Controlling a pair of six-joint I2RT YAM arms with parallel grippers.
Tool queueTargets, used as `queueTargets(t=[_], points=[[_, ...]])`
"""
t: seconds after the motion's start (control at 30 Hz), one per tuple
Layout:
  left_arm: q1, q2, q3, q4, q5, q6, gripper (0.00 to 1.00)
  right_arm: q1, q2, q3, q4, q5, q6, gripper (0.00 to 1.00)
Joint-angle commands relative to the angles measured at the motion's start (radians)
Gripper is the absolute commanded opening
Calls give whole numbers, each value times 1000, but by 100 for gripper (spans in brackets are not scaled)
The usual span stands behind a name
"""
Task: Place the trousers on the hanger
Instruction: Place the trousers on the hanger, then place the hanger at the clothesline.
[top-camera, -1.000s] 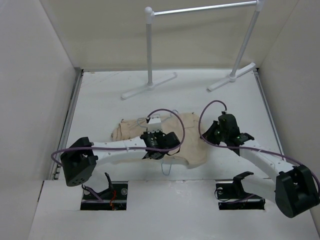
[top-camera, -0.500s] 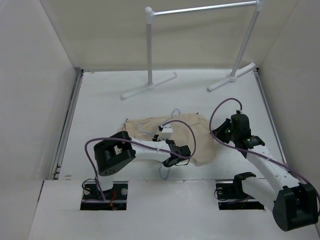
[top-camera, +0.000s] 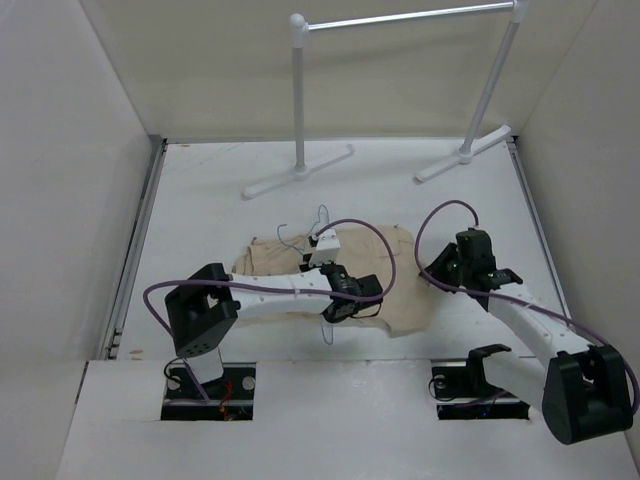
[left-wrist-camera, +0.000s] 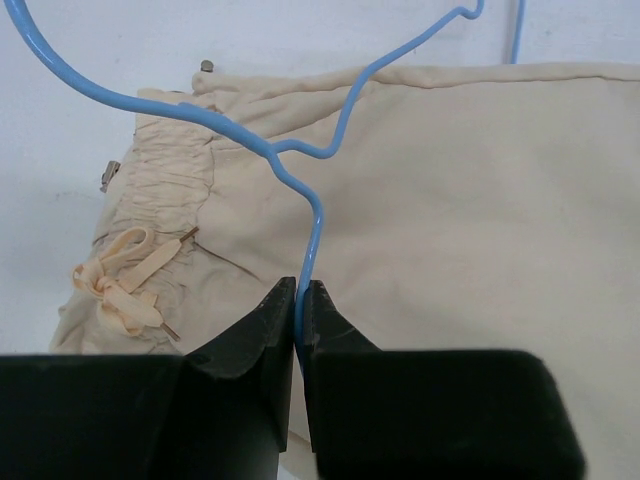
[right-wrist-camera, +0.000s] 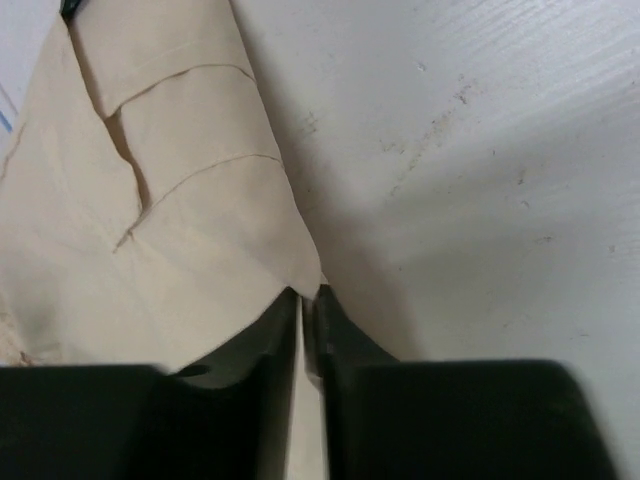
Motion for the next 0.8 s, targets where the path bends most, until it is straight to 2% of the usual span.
queueTargets(t=[0.0,0.1,0.23,0.33,0.47,0.53,0.6,0.7,0.77], points=[[-15,-67,30,-50,-45,-18,0,-9,-3,9,14,16,-11,27],[-24,-116,41,-66,-40,-9,0,8,-48,31,-22,16,-18,52],[-30,-220,101,-116,-47,21,0,93,-216,82,-93,13,-47,68],[-36,-300,137,-112,-53,80,0,168,-345,114,-99,-27,-75,67],[-39,-415,135,-19,-30,159,0,311,-408,140,-3,-198,-94,52],[-39,-456,115,47,-11,190,0,377,-387,148,84,-264,-83,49],[-41,-490,86,136,10,227,0,463,-335,177,173,-286,-71,52],[-36,-521,46,273,44,282,0,572,-226,226,298,-284,-81,63],[-35,-527,41,327,53,310,0,609,-153,254,361,-284,-80,65]])
